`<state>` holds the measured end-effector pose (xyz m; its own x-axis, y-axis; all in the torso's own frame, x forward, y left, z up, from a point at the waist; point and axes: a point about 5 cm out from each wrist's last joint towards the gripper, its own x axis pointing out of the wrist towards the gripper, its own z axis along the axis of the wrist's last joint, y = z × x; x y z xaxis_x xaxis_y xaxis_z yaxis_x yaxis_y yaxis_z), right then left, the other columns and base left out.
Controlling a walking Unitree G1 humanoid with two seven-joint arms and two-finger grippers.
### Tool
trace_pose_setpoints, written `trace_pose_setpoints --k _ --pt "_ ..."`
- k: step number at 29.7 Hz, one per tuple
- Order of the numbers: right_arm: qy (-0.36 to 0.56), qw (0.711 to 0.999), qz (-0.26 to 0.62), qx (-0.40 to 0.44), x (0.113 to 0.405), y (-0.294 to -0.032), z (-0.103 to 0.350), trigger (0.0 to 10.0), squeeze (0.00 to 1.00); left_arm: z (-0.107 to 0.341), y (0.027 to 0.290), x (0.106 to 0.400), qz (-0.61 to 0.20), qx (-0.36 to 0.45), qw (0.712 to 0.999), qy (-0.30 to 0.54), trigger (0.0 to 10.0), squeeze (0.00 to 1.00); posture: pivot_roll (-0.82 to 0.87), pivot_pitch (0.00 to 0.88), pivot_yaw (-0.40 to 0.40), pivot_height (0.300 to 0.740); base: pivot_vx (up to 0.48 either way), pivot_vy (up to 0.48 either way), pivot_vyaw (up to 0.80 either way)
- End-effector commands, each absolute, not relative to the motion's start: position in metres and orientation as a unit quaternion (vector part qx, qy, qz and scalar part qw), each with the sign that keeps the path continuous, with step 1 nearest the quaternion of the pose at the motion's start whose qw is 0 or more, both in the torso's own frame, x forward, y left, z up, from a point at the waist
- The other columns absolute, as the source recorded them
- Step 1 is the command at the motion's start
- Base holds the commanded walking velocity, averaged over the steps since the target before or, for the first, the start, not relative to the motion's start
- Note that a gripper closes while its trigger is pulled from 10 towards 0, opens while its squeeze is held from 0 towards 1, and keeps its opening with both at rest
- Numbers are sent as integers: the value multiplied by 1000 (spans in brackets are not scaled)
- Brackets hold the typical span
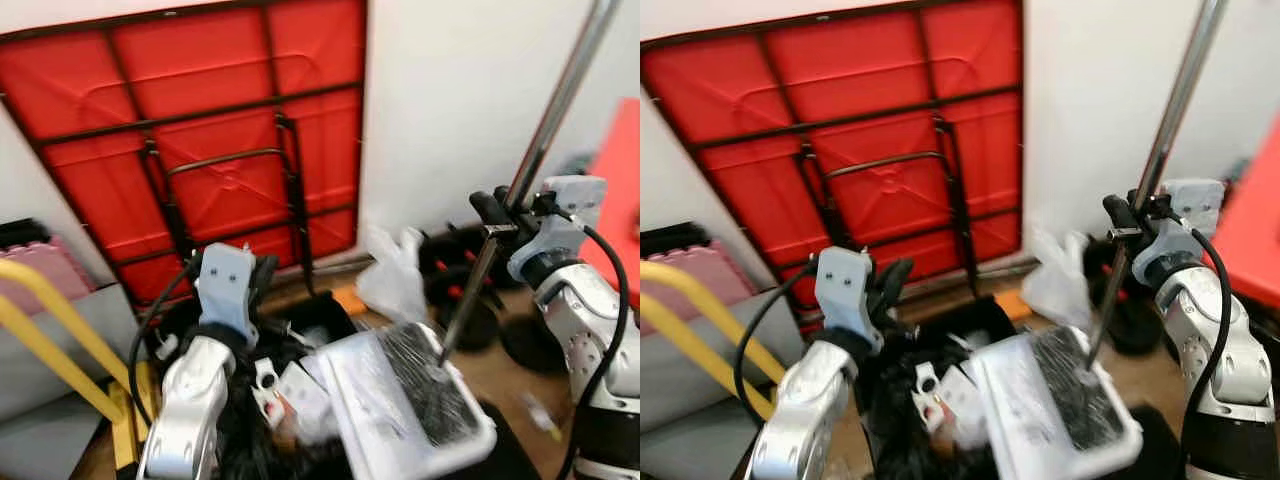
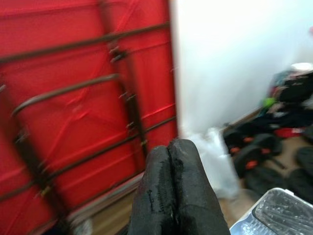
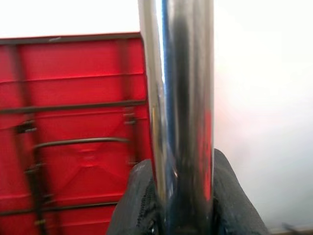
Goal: Sweep floor
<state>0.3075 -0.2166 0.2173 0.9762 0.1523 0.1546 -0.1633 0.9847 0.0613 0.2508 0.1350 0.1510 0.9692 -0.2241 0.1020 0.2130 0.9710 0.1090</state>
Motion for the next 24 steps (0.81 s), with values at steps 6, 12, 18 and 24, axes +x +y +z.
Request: trace_pose_setpoints --k 6,12,18,24 --pt "-101 993 52 41 314 -228 229 10000 0 156 136 237 -99 41 993 -52 10000 0 -94 75 -19 740 97 0 265" --pt "-97 994 44 22 319 -232 230 10000 0 156 135 228 -106 40 993 -40 10000 0 -78 111 -15 740 0 0 0" --pt "-99 995 31 -5 328 -233 232 10000 0 157 133 213 -124 37 991 -21 10000 0 -51 158 -7 740 0 0 0" --pt "-112 993 14 -45 340 -237 238 10000 0 159 119 196 -181 0 984 1 10000 0 -31 202 8 740 0 0 0"
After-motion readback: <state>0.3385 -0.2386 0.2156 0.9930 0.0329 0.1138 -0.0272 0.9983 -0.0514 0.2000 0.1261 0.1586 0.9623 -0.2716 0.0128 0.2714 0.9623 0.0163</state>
